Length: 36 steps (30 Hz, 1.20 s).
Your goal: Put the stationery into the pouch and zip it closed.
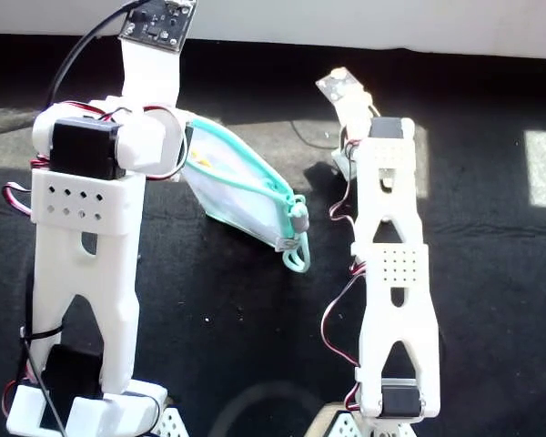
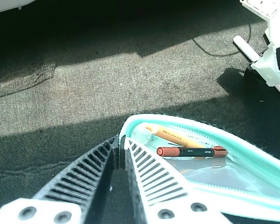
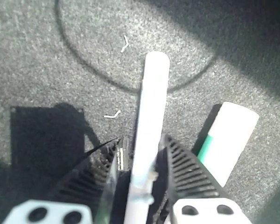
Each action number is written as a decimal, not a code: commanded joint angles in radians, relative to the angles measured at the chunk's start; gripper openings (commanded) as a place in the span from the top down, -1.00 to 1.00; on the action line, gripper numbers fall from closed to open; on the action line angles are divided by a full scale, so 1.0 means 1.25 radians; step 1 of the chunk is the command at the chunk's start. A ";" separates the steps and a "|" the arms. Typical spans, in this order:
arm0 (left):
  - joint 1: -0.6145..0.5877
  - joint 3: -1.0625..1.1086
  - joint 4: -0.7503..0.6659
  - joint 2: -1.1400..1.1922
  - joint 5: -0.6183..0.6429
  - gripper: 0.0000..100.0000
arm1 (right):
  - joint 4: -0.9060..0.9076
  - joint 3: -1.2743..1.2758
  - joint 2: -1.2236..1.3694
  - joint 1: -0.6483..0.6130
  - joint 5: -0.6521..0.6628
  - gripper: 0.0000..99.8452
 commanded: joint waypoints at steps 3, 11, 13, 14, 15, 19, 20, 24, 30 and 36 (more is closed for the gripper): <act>0.004 0.069 0.054 0.039 0.001 0.98 | 0.150 -0.184 -0.013 0.010 0.004 0.99; 0.004 0.069 0.053 0.039 0.002 0.98 | 0.294 -0.266 -0.098 0.050 -0.145 0.99; 0.004 0.068 0.053 0.039 0.002 0.98 | 0.295 -0.268 -0.132 0.066 -0.167 0.99; 0.004 0.068 0.053 0.039 0.002 0.98 | 0.295 -0.268 -0.150 0.075 -0.168 0.99; 0.004 0.068 0.053 0.039 0.002 0.98 | 0.295 -0.268 -0.169 0.085 -0.168 0.99; 0.006 0.068 0.053 0.039 0.004 0.98 | 0.296 -0.266 -0.269 0.134 -0.168 0.99; 0.007 0.068 0.053 0.039 0.004 0.98 | 0.296 -0.263 -0.298 0.148 -0.168 0.99; 0.010 0.068 0.053 0.039 0.005 0.98 | 0.296 -0.136 -0.466 0.192 -0.168 0.99; 0.010 0.068 0.052 0.039 0.005 0.98 | 0.294 0.379 -0.852 0.192 -0.169 0.99; 0.010 0.068 0.052 0.039 0.005 0.98 | 0.174 0.954 -1.184 0.131 -0.171 0.99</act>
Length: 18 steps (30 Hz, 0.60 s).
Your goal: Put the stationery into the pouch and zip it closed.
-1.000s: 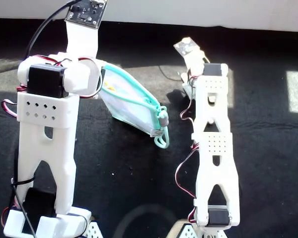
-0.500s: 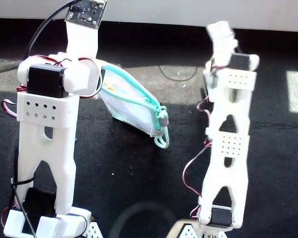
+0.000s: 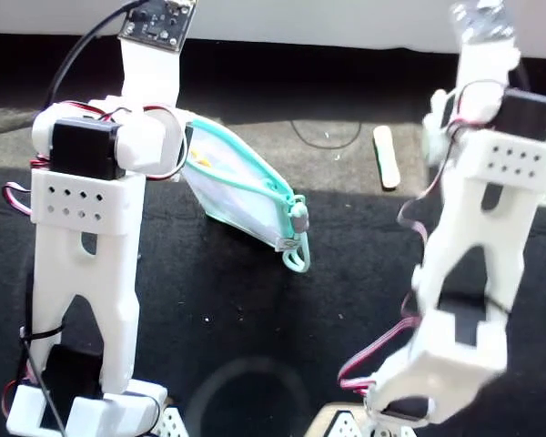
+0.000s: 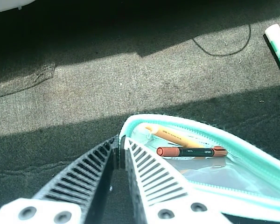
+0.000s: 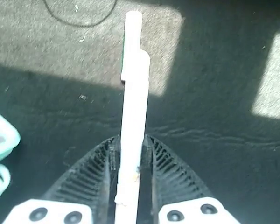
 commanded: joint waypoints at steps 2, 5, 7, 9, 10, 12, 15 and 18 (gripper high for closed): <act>0.010 0.068 0.052 0.039 0.005 0.98 | -0.191 0.503 -0.277 -0.034 -0.010 0.99; 0.010 0.068 0.052 0.039 0.005 0.98 | -0.354 0.802 -0.400 -0.047 -0.004 0.99; 0.010 0.068 0.052 0.039 0.005 0.98 | -0.444 0.969 -0.460 -0.047 -0.002 0.99; 0.010 0.068 0.052 0.039 0.004 0.98 | -0.504 1.096 -0.498 -0.044 -0.002 0.99; 0.010 0.068 0.052 0.039 0.004 0.98 | -0.522 1.140 -0.508 -0.042 -0.001 0.99; 0.010 0.068 0.052 0.039 0.002 0.98 | -0.551 1.207 -0.511 -0.042 -0.001 0.99; 0.010 0.068 0.054 0.039 0.002 0.98 | -0.603 1.282 -0.510 -0.042 0.022 0.99; 0.010 0.068 0.056 0.039 0.002 0.98 | -0.619 1.323 -0.510 -0.044 0.065 0.99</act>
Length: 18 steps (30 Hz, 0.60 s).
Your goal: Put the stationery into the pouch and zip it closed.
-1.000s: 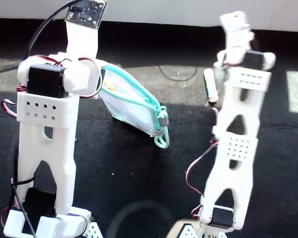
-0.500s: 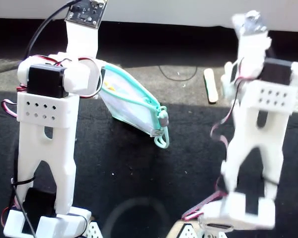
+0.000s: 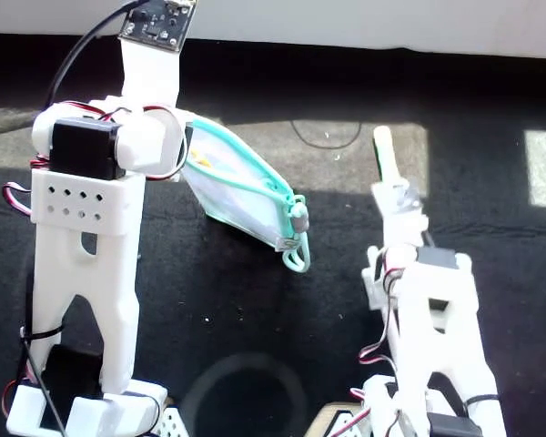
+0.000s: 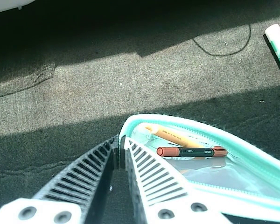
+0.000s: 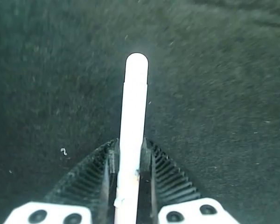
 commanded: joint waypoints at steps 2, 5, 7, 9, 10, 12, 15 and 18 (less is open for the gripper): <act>0.012 0.068 0.056 0.039 0.002 0.98 | -0.021 0.036 -0.025 -0.002 0.034 0.92; 0.013 0.068 0.052 0.039 0.004 0.98 | -0.008 0.036 -0.025 -0.002 0.033 0.63; 0.015 0.068 0.032 0.039 0.004 0.98 | 0.024 0.021 -0.026 -0.003 0.033 0.46; 0.021 0.068 0.014 0.039 0.002 0.98 | 0.061 -0.025 -0.025 -0.003 0.020 0.43; 0.023 0.068 0.004 0.039 0.002 0.98 | 0.080 -0.050 -0.025 -0.003 -0.001 0.46; 0.033 0.068 -0.018 0.042 0.002 0.98 | 0.121 -0.112 -0.021 -0.006 -0.038 0.52; 0.063 0.071 -0.047 0.047 0.004 0.98 | 0.181 -0.224 0.045 -0.042 -0.074 0.60; 0.101 0.068 -0.071 0.045 0.001 0.98 | 0.241 -0.348 0.191 -0.098 -0.110 0.60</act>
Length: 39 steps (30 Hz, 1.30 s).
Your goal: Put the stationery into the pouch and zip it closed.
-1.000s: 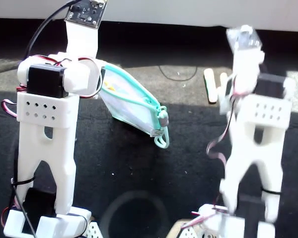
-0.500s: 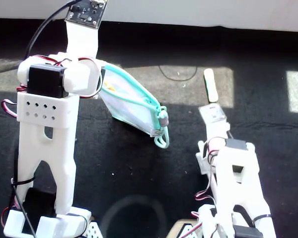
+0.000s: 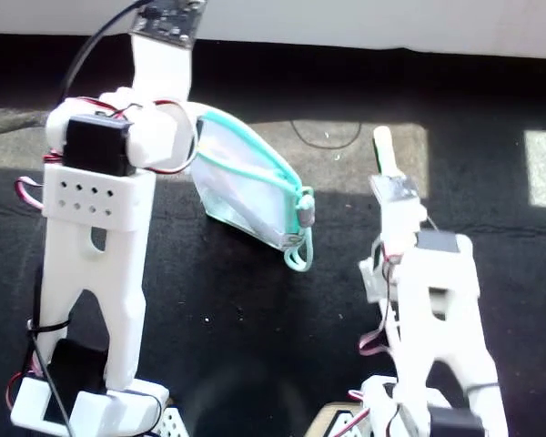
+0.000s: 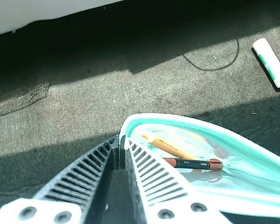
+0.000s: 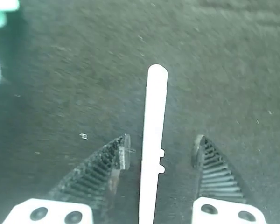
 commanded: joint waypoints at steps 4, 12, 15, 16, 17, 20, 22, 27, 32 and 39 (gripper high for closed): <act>0.074 0.068 -0.020 0.046 0.001 0.98 | 0.102 -0.276 0.298 -0.074 -0.061 0.60; 0.073 0.067 -0.041 0.046 0.000 0.98 | 0.082 -0.358 0.495 -0.047 -0.061 0.77; 0.075 0.060 -0.045 0.046 0.001 0.98 | 0.021 -0.354 0.537 -0.010 -0.056 0.95; 0.075 0.052 -0.045 0.046 0.001 0.98 | 0.007 -0.354 0.552 0.001 -0.055 0.96; 0.075 0.044 -0.045 0.046 0.001 0.98 | -0.001 -0.357 0.569 0.010 -0.054 0.95; 0.071 0.015 -0.042 0.046 0.001 0.98 | -0.007 -0.360 0.620 0.023 -0.002 0.85; 0.071 0.003 -0.017 0.046 0.001 0.98 | -0.007 -0.360 0.649 0.023 0.025 0.79; 0.074 -0.007 -0.010 0.046 0.001 0.98 | -0.004 -0.369 0.603 0.030 0.029 0.99; 0.074 -0.007 -0.011 0.047 0.001 0.98 | 0.014 -0.384 0.388 0.052 0.028 0.99; 0.074 -0.006 -0.011 0.047 0.001 0.98 | 0.008 -0.390 -0.056 0.050 -0.079 0.99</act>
